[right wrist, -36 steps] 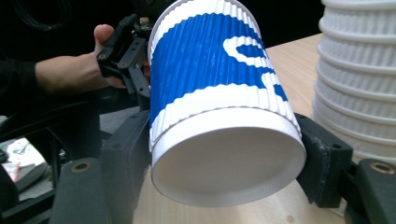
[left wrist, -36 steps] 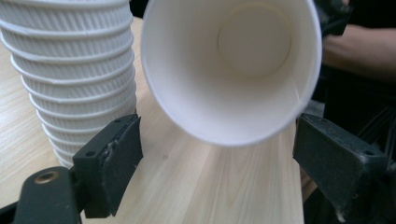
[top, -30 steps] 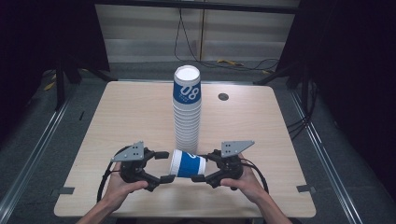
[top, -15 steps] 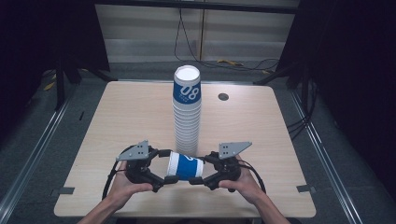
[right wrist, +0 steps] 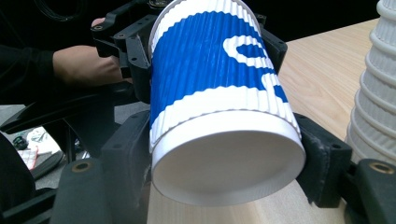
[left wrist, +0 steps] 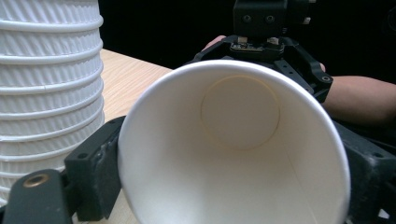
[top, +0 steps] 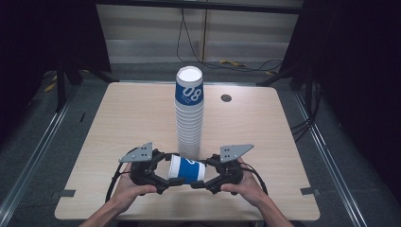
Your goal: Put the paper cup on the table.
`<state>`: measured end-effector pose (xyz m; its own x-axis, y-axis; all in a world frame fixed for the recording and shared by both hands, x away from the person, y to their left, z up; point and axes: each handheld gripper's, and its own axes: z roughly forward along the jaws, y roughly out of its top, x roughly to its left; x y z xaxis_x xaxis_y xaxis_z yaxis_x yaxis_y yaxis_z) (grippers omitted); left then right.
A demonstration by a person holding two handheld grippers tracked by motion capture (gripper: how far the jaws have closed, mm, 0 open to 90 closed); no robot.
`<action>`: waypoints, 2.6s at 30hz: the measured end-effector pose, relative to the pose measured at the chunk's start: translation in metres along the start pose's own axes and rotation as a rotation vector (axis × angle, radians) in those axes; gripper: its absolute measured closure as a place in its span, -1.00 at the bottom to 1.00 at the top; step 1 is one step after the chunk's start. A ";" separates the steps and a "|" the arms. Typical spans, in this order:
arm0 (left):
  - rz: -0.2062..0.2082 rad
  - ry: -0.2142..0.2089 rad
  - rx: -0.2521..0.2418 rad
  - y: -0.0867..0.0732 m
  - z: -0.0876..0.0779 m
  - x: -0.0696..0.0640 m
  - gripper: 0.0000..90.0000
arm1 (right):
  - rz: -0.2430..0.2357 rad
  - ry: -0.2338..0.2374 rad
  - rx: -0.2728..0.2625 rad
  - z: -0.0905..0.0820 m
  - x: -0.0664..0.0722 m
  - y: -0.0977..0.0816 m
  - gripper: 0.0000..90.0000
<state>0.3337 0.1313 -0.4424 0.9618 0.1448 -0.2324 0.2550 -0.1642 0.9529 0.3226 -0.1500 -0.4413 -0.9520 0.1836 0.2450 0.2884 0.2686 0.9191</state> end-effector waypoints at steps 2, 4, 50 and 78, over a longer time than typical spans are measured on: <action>0.005 -0.009 0.005 0.001 0.000 0.000 -0.69 | 0.004 0.001 0.010 0.000 0.000 0.000 -0.36; 0.011 -0.014 0.019 0.001 0.000 0.000 -0.68 | 0.013 0.006 0.031 0.001 0.000 0.000 -0.36; 0.017 0.094 0.114 0.009 -0.024 0.007 -0.62 | 0.103 -0.158 0.110 -0.019 -0.011 -0.003 -0.68; -0.071 0.370 0.176 0.017 -0.071 0.033 -0.65 | 0.118 -0.373 0.081 -0.049 -0.011 -0.013 -0.58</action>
<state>0.3624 0.2026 -0.4200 0.8488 0.4972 -0.1799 0.3630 -0.3006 0.8820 0.3240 -0.2015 -0.4408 -0.8134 0.5443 0.2051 0.4150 0.2960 0.8604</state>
